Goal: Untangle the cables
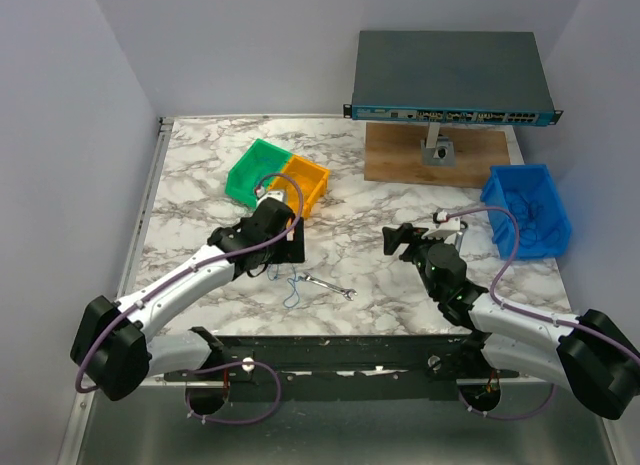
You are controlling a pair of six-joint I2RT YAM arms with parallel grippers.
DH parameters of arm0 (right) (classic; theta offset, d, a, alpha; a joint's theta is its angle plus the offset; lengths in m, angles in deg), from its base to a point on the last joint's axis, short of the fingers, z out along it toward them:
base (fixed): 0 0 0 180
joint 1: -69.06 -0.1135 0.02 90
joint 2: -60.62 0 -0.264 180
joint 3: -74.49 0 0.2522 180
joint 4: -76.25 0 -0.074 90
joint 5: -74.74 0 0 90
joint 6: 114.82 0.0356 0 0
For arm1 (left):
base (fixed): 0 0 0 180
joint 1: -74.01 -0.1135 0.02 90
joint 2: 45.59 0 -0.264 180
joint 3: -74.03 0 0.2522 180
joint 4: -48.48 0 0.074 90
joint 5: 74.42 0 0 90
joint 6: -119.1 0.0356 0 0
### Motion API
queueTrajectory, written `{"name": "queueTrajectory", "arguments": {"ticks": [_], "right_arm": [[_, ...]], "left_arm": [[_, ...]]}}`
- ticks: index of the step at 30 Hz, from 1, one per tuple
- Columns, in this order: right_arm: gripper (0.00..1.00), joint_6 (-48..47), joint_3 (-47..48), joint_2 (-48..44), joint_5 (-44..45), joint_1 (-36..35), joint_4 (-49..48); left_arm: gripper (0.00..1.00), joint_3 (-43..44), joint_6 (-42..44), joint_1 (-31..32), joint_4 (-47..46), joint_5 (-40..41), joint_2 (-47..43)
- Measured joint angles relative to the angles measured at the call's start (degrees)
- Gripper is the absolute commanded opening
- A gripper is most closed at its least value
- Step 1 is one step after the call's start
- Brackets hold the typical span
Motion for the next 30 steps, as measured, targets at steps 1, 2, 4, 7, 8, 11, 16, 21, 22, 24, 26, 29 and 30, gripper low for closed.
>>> {"name": "queueTrajectory", "arguments": {"ticks": [1,2,4,7,8,11,16,21,22,24,26,29,30], "right_arm": [[0.86,0.00,0.00,0.00,-0.02,0.00,0.00],[0.86,0.02,0.00,0.00,-0.02,0.00,0.00],[0.86,0.17,0.00,0.00,-0.07,0.00,0.00],[0.86,0.20,-0.02,0.00,-0.07,0.00,0.00],[0.86,0.22,-0.02,0.00,-0.07,0.00,0.00],[0.86,0.20,0.00,-0.02,-0.09,0.00,0.00],[0.86,0.22,-0.02,-0.07,-0.07,0.00,0.00],[0.86,0.20,-0.02,-0.26,-0.07,0.00,0.00],[0.86,0.22,-0.02,-0.28,-0.07,0.00,0.00],[0.86,0.20,0.00,-0.31,-0.07,0.00,0.00],[0.86,0.22,0.00,-0.31,-0.07,0.00,0.00],[0.86,0.20,-0.02,-0.50,-0.07,0.00,0.00],[0.86,0.22,0.00,-0.55,-0.07,0.00,0.00]], "left_arm": [[0.99,-1.20,-0.26,0.22,-0.24,0.20,-0.13],[0.99,-2.56,-0.61,0.42,-0.72,0.50,0.02],[0.99,-3.93,-0.83,0.42,-1.53,0.90,0.92],[0.99,-4.85,-0.72,0.39,-3.30,1.66,4.09],[0.99,-4.90,-0.55,0.42,-3.98,1.70,5.77],[0.97,-4.98,0.20,0.46,-5.22,1.66,10.12],[0.66,-4.42,1.20,0.52,-5.40,1.55,15.04],[0.43,-1.95,1.03,0.52,-4.48,1.14,19.08],[0.36,-1.79,0.90,0.52,-4.48,0.98,19.21],[0.18,-1.77,0.72,0.59,-4.57,0.66,19.32],[0.00,-1.64,0.66,0.68,-4.48,0.26,19.41],[0.00,-1.40,0.37,0.68,-3.74,0.31,19.17],[0.00,-1.42,0.33,0.68,-3.23,0.31,18.80]]}}
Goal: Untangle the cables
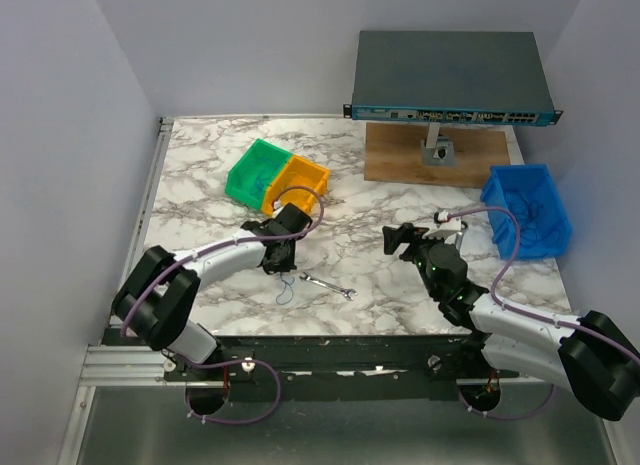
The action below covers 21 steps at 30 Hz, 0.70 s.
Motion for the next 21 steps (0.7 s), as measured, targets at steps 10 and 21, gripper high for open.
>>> {"name": "queueTrajectory", "arguments": {"ticks": [10,21], "right_arm": [[0.85,0.00,-0.02,-0.09,0.00,0.00,0.00],[0.85,0.11,-0.02,-0.09,0.00,0.00,-0.02]], "left_arm": [[0.00,8.81,1.46,-1.92,7.85,3.93,-13.09],[0.00,19.93,5.18,-15.43,6.95,8.31,-8.59]]}}
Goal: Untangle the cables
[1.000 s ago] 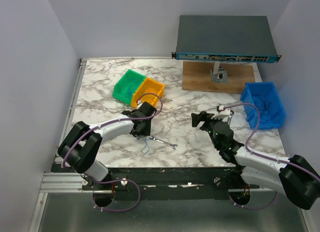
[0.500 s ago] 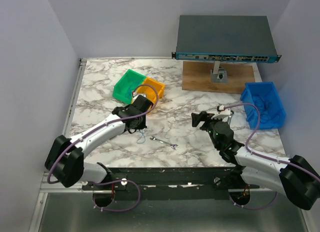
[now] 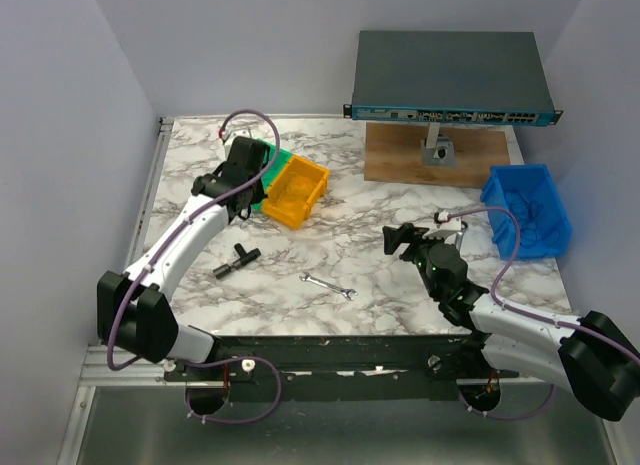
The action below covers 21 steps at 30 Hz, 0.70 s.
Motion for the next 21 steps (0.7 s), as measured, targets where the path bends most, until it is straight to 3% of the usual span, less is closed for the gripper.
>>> {"name": "queueTrajectory", "arguments": {"ticks": [13,21], "right_arm": [[0.83,0.09,0.00,0.04,0.02,0.00,-0.04],[0.83,0.11,0.00,0.04,0.04,0.00,-0.07]], "left_arm": [[0.00,29.86,6.05,-4.42,2.89,7.85,21.59],[0.00,33.86,7.30,-6.60,2.95,5.66,33.44]]}}
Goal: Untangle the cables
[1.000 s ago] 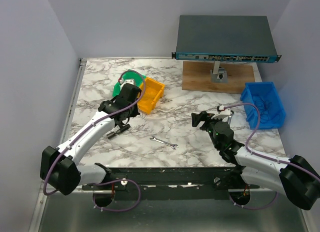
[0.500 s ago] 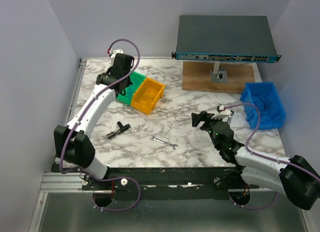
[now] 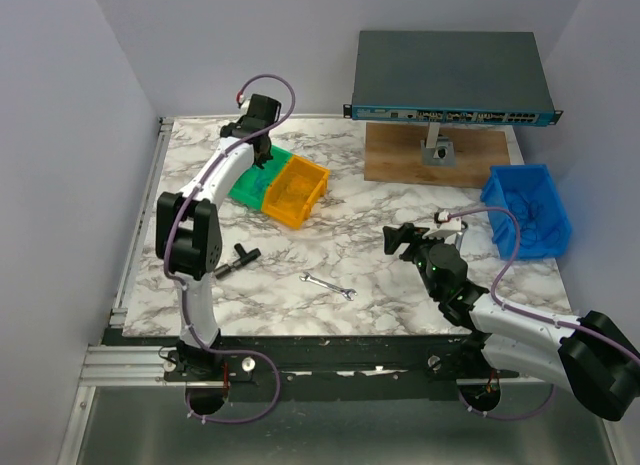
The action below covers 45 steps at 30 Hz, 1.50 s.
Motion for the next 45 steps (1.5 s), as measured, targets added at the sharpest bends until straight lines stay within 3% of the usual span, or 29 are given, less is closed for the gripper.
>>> {"name": "queueTrajectory", "arguments": {"ticks": [8,10,13,19,21,23,24,29,37,45], "right_arm": [[0.83,0.00,0.00,0.02,0.02,0.00,0.02],[0.83,0.00,0.00,0.02,0.02,0.00,0.02],[0.84,0.00,0.00,0.02,0.02,0.00,0.02],[0.84,-0.02,0.00,0.09,0.07,0.00,0.04],[0.83,-0.04,0.00,0.11,0.11,0.00,0.04],[0.83,-0.26,0.02,0.09,0.04,0.00,0.11],[0.83,-0.46,0.13,0.04,-0.07,0.00,0.22],[0.85,-1.22,3.39,0.02,-3.28,0.35,2.69],[0.87,-0.59,8.96,-5.70,-11.56,7.13,12.66],[0.91,-3.08,9.49,-10.10,-11.28,11.34,18.14]], "left_arm": [[0.01,6.34,0.70,-2.38,1.79,-16.68,14.78],[0.10,6.43,0.81,-2.75,3.04,-18.95,15.37],[0.38,6.34,0.81,-3.02,3.72,-20.63,14.14],[0.57,1.40,0.76,-3.04,3.15,-21.66,3.93],[0.70,-0.63,0.52,-3.02,2.47,-22.14,-1.22],[0.96,-3.08,0.15,-3.02,0.72,-22.82,-6.38],[0.99,-4.74,-0.09,-2.99,-0.35,-23.15,-9.27],[0.99,-19.52,-1.79,-2.47,-8.41,-25.57,-24.09],[0.99,-51.80,-4.07,-1.86,-24.26,-25.55,-49.31],[0.99,-76.67,3.13,-1.51,-45.94,-23.96,-66.05]]}}
